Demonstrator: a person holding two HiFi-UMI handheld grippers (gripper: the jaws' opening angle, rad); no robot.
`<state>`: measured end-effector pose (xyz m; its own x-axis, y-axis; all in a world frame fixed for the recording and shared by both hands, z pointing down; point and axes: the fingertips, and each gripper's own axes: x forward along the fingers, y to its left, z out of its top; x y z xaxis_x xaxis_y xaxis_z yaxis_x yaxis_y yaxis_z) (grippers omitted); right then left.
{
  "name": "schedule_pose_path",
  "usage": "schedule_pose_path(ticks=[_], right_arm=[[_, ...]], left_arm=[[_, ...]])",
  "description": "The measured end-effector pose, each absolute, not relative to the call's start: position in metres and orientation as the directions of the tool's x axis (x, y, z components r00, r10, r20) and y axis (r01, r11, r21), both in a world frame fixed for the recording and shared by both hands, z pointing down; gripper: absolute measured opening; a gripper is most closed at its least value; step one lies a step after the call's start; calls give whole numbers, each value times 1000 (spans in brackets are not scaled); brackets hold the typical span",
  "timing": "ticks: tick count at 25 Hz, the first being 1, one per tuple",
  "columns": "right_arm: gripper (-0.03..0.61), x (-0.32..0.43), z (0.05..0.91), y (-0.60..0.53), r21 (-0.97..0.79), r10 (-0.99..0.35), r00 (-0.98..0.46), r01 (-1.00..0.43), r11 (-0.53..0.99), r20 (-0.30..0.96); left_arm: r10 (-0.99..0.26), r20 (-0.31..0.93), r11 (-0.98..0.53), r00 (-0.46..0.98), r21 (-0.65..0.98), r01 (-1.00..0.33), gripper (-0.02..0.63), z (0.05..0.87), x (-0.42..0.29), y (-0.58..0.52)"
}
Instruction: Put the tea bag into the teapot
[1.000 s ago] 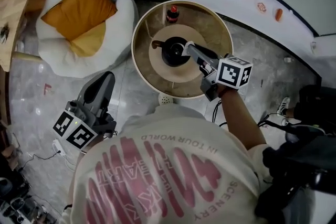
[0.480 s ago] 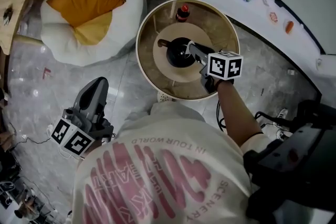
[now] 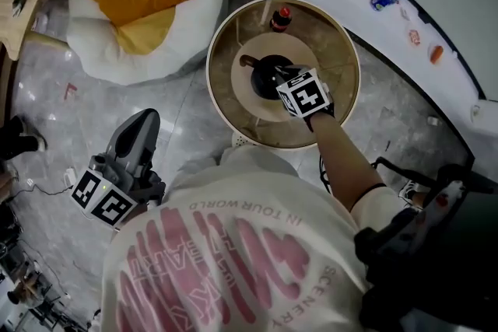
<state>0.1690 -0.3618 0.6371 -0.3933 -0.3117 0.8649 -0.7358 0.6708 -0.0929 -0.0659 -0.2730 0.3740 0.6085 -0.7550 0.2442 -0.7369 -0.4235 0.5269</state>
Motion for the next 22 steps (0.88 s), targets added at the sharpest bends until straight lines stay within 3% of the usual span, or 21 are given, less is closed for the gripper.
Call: schedule_pose_path(ticks=[5, 16, 22], right_arm=[[48, 157, 650, -358, -66, -187, -328, -628, 776, 926], [28, 146, 666, -354, -18, -60, -163, -441, 897, 985], [28, 147, 667, -353, 16, -75, -154, -357, 934, 985]], left_arm=[[-755, 248, -420, 607, 528, -738, 9, 375, -67, -275], [-737, 234, -450, 634, 531, -718, 9, 373, -56, -292], [-725, 238, -457, 646, 535, -710, 9, 375, -52, -295]])
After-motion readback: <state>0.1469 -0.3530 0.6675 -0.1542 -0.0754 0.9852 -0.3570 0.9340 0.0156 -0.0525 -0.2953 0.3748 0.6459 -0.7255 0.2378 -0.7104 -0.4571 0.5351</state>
